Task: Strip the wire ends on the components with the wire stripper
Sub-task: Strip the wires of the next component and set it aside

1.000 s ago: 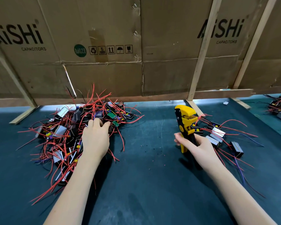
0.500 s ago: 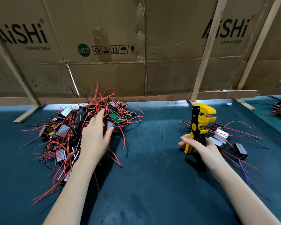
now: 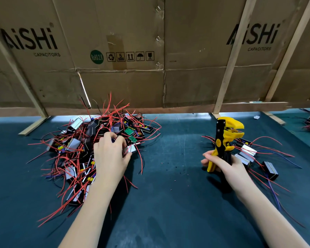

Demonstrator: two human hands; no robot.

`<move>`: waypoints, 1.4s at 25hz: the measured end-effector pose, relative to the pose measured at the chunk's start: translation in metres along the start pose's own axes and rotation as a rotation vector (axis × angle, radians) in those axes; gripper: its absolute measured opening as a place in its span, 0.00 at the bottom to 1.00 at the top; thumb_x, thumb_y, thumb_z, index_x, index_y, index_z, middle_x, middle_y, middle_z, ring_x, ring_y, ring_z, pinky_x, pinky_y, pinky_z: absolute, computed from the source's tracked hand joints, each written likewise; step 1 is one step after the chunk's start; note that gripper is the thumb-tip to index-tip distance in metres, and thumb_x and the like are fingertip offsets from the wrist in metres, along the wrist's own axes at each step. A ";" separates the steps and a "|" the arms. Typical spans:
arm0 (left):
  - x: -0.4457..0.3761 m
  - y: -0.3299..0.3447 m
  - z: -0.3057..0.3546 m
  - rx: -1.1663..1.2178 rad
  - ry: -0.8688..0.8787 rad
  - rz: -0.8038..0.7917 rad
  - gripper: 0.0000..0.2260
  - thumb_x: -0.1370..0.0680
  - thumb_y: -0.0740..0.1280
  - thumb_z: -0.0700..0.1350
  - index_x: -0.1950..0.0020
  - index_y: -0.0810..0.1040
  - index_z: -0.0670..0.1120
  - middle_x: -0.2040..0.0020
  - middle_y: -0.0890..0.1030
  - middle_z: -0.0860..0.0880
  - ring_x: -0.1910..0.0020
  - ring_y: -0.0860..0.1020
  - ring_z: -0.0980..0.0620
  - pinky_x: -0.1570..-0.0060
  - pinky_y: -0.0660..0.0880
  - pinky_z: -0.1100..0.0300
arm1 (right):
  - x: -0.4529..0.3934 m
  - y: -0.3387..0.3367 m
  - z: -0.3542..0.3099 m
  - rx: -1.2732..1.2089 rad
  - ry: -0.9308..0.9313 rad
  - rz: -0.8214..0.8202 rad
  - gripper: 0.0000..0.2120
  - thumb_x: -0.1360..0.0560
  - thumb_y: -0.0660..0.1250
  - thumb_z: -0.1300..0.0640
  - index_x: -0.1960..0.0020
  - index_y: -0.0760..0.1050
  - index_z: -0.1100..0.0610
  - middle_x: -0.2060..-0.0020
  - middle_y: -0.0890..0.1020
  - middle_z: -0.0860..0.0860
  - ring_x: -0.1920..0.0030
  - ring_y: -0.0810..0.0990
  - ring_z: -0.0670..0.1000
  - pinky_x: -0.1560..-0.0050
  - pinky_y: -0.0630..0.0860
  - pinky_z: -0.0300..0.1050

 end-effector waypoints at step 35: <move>-0.004 -0.020 0.018 2.023 -0.444 -0.380 0.18 0.24 0.60 0.43 0.36 0.76 0.40 0.50 0.81 0.44 0.62 0.79 0.52 0.60 0.80 0.64 | 0.001 -0.002 -0.005 -0.029 -0.019 0.017 0.11 0.28 0.72 0.54 0.52 0.80 0.62 0.61 0.85 0.59 0.53 0.83 0.62 0.43 0.78 0.61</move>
Point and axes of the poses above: each hand's wrist, its own x-axis away from the middle knuckle, its own y-axis out of the palm, z = x × y, the point moved 6 cm from there along -x, towards the middle knuckle
